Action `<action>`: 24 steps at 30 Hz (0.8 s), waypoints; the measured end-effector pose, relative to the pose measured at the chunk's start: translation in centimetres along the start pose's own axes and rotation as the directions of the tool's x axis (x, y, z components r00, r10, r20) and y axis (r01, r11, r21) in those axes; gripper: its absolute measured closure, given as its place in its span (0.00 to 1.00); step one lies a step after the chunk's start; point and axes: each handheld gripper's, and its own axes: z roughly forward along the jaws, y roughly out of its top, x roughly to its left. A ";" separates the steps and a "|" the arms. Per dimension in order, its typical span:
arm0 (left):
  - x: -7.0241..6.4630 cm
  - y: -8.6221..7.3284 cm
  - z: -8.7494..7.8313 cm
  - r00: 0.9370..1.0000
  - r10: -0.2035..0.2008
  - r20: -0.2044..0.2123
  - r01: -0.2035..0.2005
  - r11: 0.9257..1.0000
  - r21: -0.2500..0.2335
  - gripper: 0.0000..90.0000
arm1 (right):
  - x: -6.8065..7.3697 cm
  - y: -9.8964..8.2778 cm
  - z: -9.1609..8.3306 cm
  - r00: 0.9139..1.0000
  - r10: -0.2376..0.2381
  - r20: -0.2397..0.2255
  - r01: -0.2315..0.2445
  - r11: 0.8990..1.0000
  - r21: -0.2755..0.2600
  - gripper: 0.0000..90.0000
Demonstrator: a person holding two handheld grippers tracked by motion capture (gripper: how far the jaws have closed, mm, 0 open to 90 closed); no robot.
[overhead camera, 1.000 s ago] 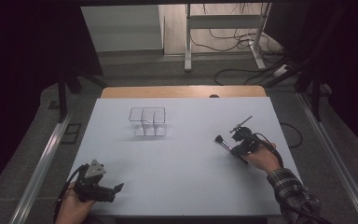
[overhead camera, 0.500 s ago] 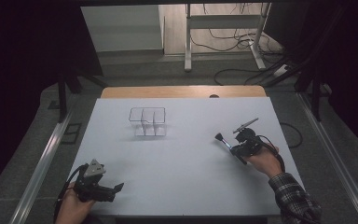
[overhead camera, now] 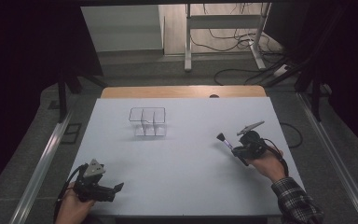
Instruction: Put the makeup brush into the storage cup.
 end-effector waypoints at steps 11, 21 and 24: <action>0.0 0.1 -0.1 1.000 0.006 -0.003 -0.006 1.000 -0.001 0.00 | 0.5 -0.5 -0.9 1.000 -0.002 -0.001 0.002 0.999 -0.033 0.88; -0.1 0.1 -0.1 1.000 0.007 -0.008 -0.007 1.000 -0.002 0.00 | 0.9 -0.9 -1.5 1.000 0.004 -0.006 -0.004 0.999 -0.053 0.88; -0.1 0.1 -0.2 1.000 0.007 -0.012 -0.008 1.000 -0.009 0.00 | 1.2 -1.1 -1.9 1.000 0.005 -0.008 -0.005 0.997 -0.074 0.88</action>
